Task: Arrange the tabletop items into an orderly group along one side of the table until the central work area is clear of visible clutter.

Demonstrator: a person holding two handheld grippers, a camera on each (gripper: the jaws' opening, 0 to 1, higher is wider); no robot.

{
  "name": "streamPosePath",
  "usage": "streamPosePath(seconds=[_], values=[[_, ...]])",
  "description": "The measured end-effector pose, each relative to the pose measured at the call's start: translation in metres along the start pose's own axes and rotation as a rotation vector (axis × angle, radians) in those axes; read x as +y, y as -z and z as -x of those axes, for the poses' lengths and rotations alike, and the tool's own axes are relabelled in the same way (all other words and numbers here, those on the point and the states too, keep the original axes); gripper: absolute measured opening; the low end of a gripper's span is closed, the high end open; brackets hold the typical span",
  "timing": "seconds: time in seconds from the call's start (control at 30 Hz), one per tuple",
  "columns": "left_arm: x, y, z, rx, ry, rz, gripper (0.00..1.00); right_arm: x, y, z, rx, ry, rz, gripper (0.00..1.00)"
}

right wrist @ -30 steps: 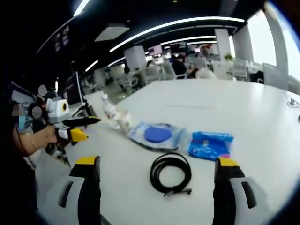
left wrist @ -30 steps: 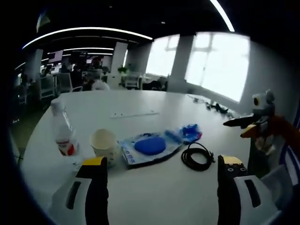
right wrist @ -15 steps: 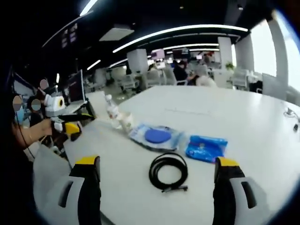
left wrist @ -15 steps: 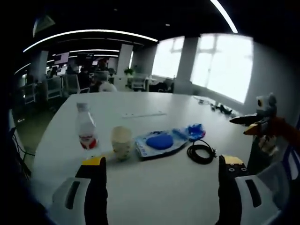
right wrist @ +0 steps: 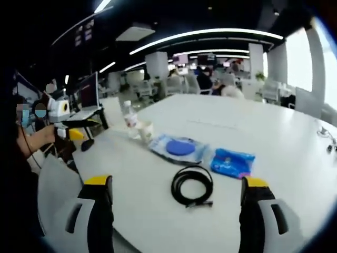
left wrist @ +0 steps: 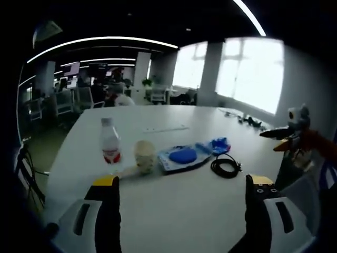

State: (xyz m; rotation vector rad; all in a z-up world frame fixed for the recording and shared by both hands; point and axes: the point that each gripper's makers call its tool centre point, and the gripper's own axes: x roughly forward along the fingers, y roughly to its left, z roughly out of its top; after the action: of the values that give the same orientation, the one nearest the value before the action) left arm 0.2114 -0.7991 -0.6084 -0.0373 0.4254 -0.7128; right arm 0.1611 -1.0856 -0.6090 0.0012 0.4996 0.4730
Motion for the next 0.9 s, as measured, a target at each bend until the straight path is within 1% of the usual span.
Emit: streamPosePath(seconds=[0.13,0.33,0.43,0.57,0.73,0.9], values=[[-0.001,0.006,0.006,0.010,-0.005,-0.014,0.98,0.002,0.001,0.006,-0.013,0.010,0.000,1.00],[0.000,0.006,0.013,-0.012,-0.005,0.006,0.98,0.004,0.007,0.015,-0.010,0.022,0.007,1.00],[-0.002,0.009,0.015,-0.001,-0.006,0.001,0.98,0.005,0.009,0.018,-0.014,0.022,0.005,1.00],[-0.004,0.012,0.018,-0.003,-0.002,0.007,0.98,0.008,0.012,0.021,-0.006,0.024,0.014,1.00],[-0.006,0.016,0.021,0.014,-0.003,-0.010,0.98,0.011,0.014,0.022,-0.004,0.025,0.027,1.00],[-0.008,0.017,0.023,0.011,0.003,0.003,0.98,0.013,0.015,0.022,-0.002,0.026,0.031,1.00]])
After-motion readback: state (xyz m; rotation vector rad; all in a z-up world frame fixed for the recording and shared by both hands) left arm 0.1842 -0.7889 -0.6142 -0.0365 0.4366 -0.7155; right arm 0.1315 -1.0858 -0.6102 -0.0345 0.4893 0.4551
